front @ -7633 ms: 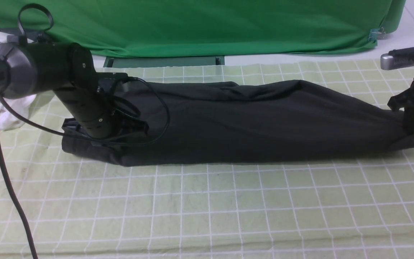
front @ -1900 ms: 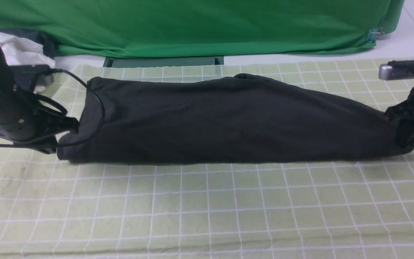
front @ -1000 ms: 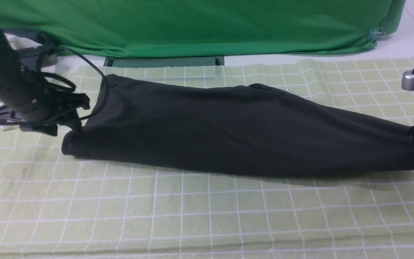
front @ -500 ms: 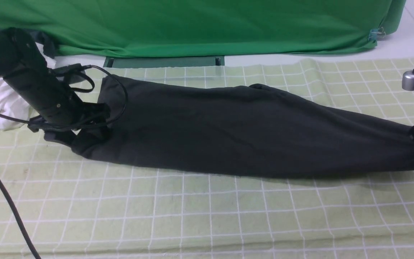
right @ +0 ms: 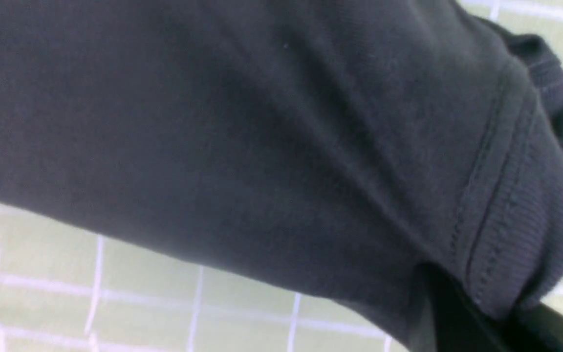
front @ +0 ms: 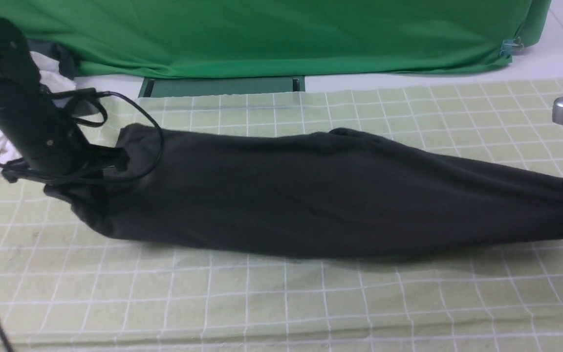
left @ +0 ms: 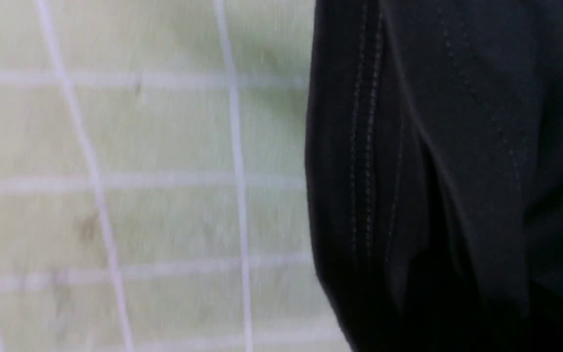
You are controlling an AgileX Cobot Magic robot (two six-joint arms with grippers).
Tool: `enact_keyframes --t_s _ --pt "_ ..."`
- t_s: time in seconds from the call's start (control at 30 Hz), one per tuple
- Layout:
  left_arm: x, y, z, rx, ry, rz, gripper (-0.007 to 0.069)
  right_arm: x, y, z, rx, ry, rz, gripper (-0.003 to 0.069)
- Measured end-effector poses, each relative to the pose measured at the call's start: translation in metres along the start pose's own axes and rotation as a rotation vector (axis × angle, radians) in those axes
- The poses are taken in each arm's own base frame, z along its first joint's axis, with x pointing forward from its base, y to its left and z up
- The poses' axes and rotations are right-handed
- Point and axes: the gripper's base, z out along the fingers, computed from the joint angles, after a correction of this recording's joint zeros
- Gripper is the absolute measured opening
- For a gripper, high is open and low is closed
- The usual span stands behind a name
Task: Fold a long-sleeved shirt over a green coffee tablecloth.
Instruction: 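Pull the folded dark garment lengthwise by its ends to straighten it flat on the table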
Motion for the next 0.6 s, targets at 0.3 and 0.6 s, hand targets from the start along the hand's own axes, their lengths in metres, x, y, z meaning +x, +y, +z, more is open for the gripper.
enact_keyframes --t_s 0.3,0.6 --pt "0.099 0.0 0.007 -0.051 0.102 -0.099 0.0046 0.041 0.013 0.006 -0.031 0.09 0.02 0.0031" --pt "0.14 0.005 0.004 -0.138 0.059 -0.098 0.0072 0.06 0.018 0.031 -0.044 0.14 0.059 0.0109"
